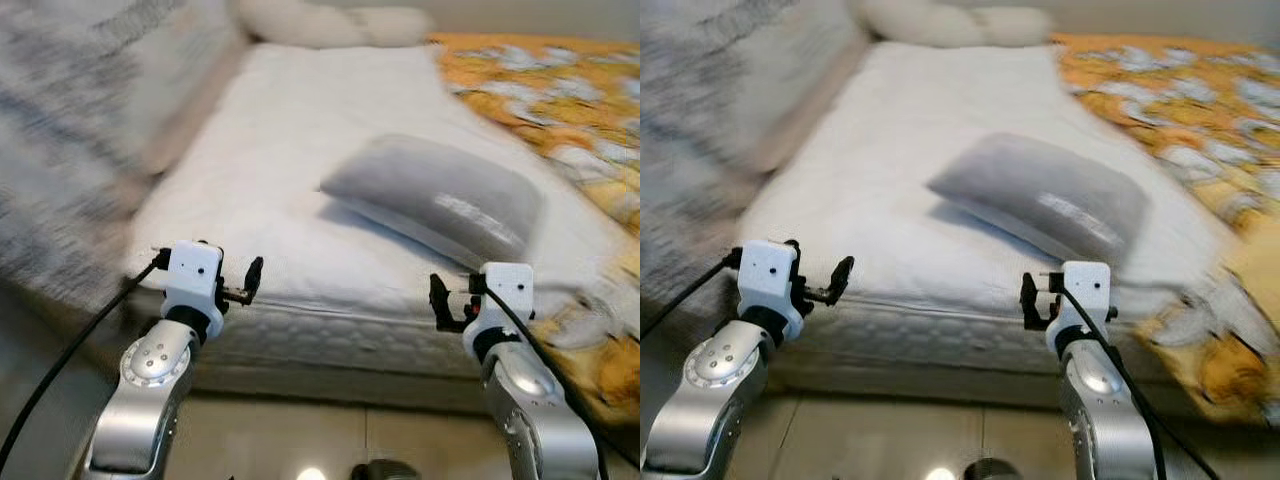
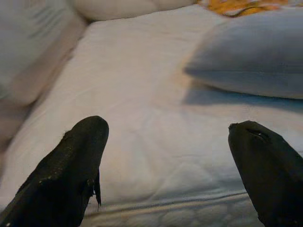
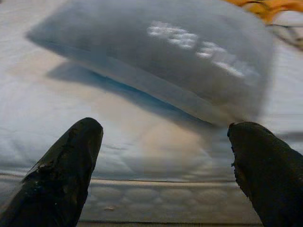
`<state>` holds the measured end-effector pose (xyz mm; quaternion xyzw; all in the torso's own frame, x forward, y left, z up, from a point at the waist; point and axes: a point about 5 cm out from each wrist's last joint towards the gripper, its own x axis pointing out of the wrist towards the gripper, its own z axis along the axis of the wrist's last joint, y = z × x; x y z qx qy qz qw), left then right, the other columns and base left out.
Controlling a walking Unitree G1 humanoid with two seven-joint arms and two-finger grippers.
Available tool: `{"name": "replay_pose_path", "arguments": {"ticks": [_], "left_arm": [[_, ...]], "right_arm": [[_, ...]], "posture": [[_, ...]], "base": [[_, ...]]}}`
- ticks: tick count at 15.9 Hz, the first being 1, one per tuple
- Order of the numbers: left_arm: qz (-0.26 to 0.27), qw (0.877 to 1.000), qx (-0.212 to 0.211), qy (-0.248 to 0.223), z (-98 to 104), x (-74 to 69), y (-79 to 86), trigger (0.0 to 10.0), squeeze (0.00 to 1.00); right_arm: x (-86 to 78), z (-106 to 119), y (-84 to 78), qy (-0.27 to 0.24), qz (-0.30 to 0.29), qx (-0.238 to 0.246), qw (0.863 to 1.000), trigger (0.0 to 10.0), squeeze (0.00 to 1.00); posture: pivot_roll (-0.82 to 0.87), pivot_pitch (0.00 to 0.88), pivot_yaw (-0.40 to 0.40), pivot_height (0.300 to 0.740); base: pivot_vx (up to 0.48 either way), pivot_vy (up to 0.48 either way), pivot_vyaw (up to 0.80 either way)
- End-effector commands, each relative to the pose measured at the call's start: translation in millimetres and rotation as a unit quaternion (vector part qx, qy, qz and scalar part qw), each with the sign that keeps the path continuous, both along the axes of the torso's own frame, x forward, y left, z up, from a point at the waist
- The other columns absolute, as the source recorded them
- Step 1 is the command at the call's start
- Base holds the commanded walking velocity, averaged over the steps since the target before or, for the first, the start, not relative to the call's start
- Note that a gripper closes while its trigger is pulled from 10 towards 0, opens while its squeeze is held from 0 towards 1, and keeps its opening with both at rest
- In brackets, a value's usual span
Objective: Clean up the room
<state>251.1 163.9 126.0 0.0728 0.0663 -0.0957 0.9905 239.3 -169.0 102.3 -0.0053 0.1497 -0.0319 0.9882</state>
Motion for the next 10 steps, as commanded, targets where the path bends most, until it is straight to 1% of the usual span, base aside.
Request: {"name": "replay_pose_path", "arguments": {"ticks": [1,4,6,8,10], "left_arm": [[-0.014,1.0,-0.008,-0.001,0.2,-0.2,-4.6,10.0,0.0],[-0.013,1.0,-0.008,-0.003,0.3,-0.1,-4.2,10.0,0.0],[0.003,1.0,-0.005,-0.011,1.3,0.8,0.8,10.0,0.0],[0.026,0.999,-0.008,-0.023,1.9,0.8,9.0,10.0,0.0],[0.043,0.999,-0.005,-0.029,1.7,-1.1,14.8,10.0,0.0]], "right_arm": [[2.0,6.5,-4.5,-0.015,-0.01,-0.011,1.0,10.0,1.0],[3.3,8.9,-4.8,-0.022,-0.01,-0.015,1.0,10.0,1.0],[5.7,14.5,-6.7,-0.044,-0.01,-0.024,0.999,10.0,1.0],[11.5,22.8,-9.7,-0.078,0.0,-0.026,0.997,10.0,0.0],[17.0,30.6,-11.3,-0.105,0.013,-0.022,0.994,10.0,0.0]], "posture": [[-0.13,0.042,0.006,0.74],[-0.13,0.039,0.005,0.74],[-0.13,0.03,0.001,0.74],[-0.12,0.023,-0.004,0.74],[-0.12,0.018,-0.011,0.74]], "base": [[0.259,0.0,-0.76],[0.261,0.0,-0.75],[0.262,0.0,-0.7],[0.253,0.0,0.0],[0.253,0.0,0.0]]}}
